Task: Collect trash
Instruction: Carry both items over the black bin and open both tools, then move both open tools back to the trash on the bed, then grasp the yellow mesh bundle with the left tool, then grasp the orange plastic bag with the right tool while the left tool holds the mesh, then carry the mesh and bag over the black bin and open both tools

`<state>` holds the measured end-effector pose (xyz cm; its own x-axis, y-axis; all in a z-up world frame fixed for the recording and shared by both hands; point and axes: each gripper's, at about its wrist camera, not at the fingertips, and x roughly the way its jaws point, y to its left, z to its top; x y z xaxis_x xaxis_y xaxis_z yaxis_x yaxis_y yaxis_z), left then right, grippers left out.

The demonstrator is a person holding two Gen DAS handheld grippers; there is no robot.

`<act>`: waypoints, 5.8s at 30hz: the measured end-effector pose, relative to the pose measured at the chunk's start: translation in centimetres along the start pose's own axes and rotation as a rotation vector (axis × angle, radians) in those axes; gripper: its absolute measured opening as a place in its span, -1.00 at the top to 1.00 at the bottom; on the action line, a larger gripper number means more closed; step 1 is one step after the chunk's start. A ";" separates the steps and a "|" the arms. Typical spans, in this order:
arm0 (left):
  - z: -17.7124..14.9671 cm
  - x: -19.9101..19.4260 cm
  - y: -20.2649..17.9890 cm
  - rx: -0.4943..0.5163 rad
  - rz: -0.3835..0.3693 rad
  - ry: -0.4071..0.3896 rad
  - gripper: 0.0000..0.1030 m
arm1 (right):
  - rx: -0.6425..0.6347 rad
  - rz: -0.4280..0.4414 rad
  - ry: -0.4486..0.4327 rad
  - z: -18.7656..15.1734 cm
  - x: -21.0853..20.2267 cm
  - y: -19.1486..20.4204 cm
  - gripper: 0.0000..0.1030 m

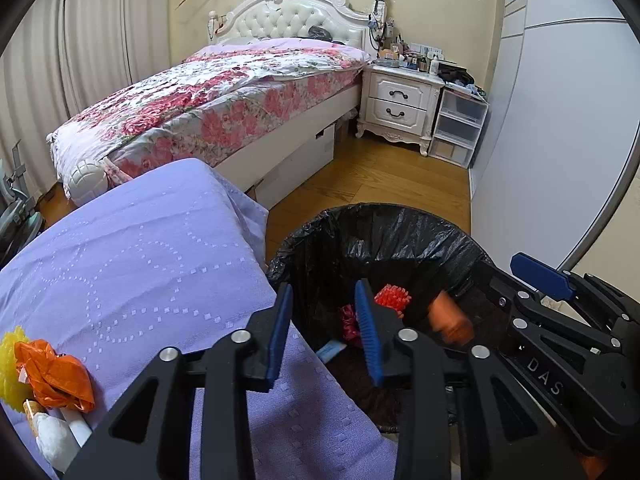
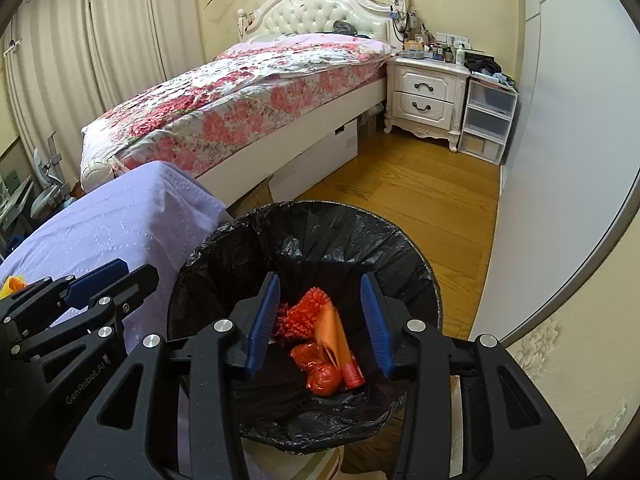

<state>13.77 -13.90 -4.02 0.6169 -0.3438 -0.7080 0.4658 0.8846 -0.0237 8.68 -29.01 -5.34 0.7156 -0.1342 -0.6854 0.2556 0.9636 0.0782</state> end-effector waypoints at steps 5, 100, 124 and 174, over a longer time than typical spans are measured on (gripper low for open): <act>0.0 -0.4 -0.2 0.005 0.015 -0.015 -0.01 | 0.007 -0.007 -0.004 -0.1 -0.3 -0.3 0.18; -14.8 -17.9 32.0 -0.504 0.467 -0.020 0.21 | -0.492 0.334 0.117 -3.3 -2.2 29.5 -0.38; -14.3 -17.2 29.3 -0.484 0.405 -0.040 0.21 | -0.388 0.315 0.088 -1.7 -2.9 25.9 -0.13; -4.1 -7.1 3.7 -0.135 0.086 -0.068 0.21 | -0.082 0.020 -0.020 -1.4 -4.4 3.0 -0.14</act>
<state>8.46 -6.90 -1.96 0.6942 -0.2818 -0.6624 0.3233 0.9442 -0.0628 5.42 -25.26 -3.09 0.7329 -0.1184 -0.6700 0.1873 0.9818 0.0313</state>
